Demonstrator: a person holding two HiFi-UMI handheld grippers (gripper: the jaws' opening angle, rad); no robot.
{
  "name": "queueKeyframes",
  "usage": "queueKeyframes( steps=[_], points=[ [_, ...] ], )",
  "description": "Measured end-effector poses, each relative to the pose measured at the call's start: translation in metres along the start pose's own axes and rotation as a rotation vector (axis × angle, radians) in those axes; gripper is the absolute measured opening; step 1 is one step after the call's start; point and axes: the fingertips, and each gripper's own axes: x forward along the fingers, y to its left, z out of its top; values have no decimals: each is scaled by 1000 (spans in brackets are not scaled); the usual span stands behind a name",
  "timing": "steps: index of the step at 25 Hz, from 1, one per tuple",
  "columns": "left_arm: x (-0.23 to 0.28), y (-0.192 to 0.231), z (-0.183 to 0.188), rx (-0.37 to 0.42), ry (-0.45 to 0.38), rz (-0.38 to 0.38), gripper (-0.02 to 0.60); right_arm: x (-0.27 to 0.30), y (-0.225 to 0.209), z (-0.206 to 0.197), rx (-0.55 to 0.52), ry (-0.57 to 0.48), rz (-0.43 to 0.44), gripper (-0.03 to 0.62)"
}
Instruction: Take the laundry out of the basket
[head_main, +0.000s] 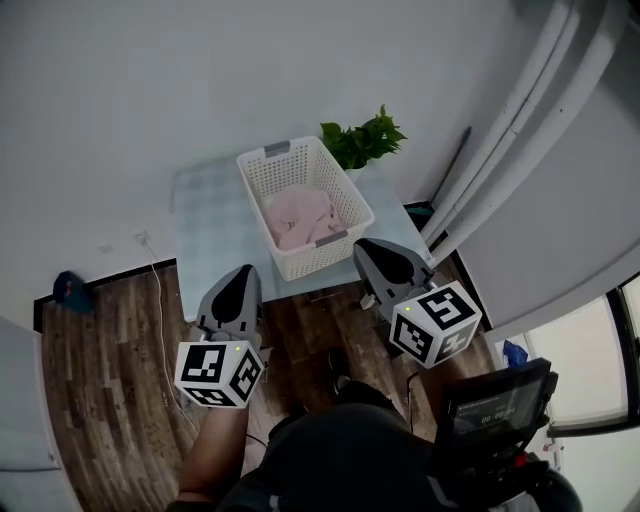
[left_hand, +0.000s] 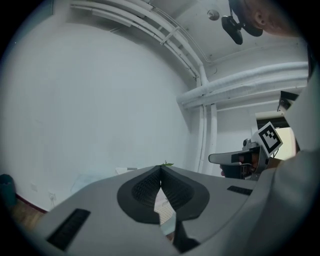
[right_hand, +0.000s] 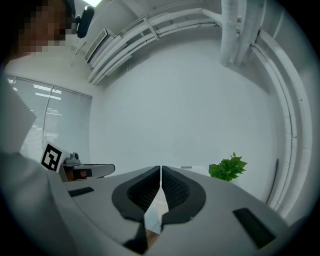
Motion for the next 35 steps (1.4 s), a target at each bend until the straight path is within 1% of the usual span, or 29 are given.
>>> queueKeyframes(
  steps=[5,10,14,18,19,20,22,26,28,32,34,35],
  points=[
    [41,9,9,44,9,48,9,31,-43,4,11,-16,19,20],
    [90,18,20,76,19,110,9,74,-80,14,-3,-9,108,20],
    [126,26,25,102,40,159,9,109,-112,21,-3,-9,149,21],
    [150,36,24,107,74,223,9,142,-134,12,3,47,210,25],
    [155,38,23,108,83,236,9,149,-138,8,3,63,227,36],
    [160,39,23,110,90,248,9,157,-142,5,4,78,244,63],
    [167,44,23,116,100,269,9,172,-147,-2,7,110,283,140],
    [173,66,20,118,121,310,9,207,-143,-20,13,180,339,218],
    [174,79,15,108,130,317,9,222,-139,-32,11,216,340,237],
    [178,111,9,88,131,311,9,255,-138,-59,10,303,304,280],
    [181,128,7,90,138,305,9,271,-134,-73,10,361,308,325],
    [183,136,6,89,141,302,9,278,-133,-80,5,393,315,367]
  ],
)
